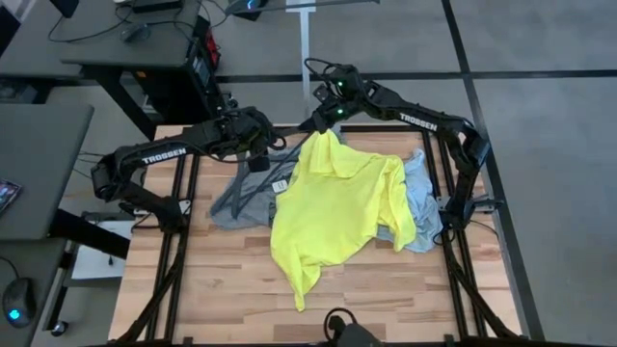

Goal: Hang clothes
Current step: Hang the yellow shirt on the bottom black hanger

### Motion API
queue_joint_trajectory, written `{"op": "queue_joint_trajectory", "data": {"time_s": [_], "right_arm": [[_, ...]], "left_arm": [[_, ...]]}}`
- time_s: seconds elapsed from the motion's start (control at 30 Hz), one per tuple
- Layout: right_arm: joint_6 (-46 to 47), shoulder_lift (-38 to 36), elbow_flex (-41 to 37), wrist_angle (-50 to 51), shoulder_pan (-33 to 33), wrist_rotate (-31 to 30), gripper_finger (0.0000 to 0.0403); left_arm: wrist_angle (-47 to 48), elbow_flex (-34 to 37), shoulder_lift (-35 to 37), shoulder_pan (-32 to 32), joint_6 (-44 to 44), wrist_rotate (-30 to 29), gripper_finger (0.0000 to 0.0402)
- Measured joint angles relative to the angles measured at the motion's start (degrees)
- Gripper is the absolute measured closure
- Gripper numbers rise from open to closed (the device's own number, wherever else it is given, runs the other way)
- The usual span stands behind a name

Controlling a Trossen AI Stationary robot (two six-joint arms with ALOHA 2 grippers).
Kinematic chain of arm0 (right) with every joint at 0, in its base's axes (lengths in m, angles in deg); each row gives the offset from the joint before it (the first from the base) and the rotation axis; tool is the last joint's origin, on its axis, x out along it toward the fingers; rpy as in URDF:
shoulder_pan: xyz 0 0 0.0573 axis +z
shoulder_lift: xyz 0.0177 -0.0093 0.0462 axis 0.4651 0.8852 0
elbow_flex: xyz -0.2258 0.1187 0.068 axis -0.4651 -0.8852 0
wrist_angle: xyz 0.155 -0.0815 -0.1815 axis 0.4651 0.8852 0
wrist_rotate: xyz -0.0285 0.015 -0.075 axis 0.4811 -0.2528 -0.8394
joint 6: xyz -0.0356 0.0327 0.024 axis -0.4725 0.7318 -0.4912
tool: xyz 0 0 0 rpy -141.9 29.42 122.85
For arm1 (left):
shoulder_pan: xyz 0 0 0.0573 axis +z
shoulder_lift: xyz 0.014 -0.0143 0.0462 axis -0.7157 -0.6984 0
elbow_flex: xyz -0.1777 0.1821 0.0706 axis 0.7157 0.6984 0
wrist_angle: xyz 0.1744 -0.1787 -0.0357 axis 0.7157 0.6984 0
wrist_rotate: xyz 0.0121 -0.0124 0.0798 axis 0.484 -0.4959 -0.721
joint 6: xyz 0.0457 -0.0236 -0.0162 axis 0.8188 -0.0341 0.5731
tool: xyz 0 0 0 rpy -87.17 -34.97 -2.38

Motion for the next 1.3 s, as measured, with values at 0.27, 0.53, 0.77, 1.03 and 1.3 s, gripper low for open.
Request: {"op": "queue_joint_trajectory", "data": {"time_s": [0.27,0.53,0.77,1.03,1.3], "right_arm": [[-4.21,-4.84,-0.09,2.83,-5.87,2.15,0.0372],[-10.47,-12.45,-0.07,7.38,-15.24,2.08,0.0372],[-11.13,-16.94,-0.07,8.52,-22.26,7.16,0.0372],[-13.16,-19.48,-0.07,8.8,-26.74,13.1,0.0372],[-15.3,-20.15,-0.02,8.7,-28.65,13.17,0.0372]], "left_arm": [[2.5,-3.3,2.25,0.0,-13.6,4.17,0.0236],[4.94,-7.15,3.57,0.18,-26.18,14.1,0.0237],[5.55,-6.87,1.71,0.35,-34.62,19.81,0.0237],[-2.03,2.95,-0.41,0.25,-47.24,30.54,0.0237],[-16.22,13.63,-6.97,-1.08,-58.69,30.02,0.0237]]}}
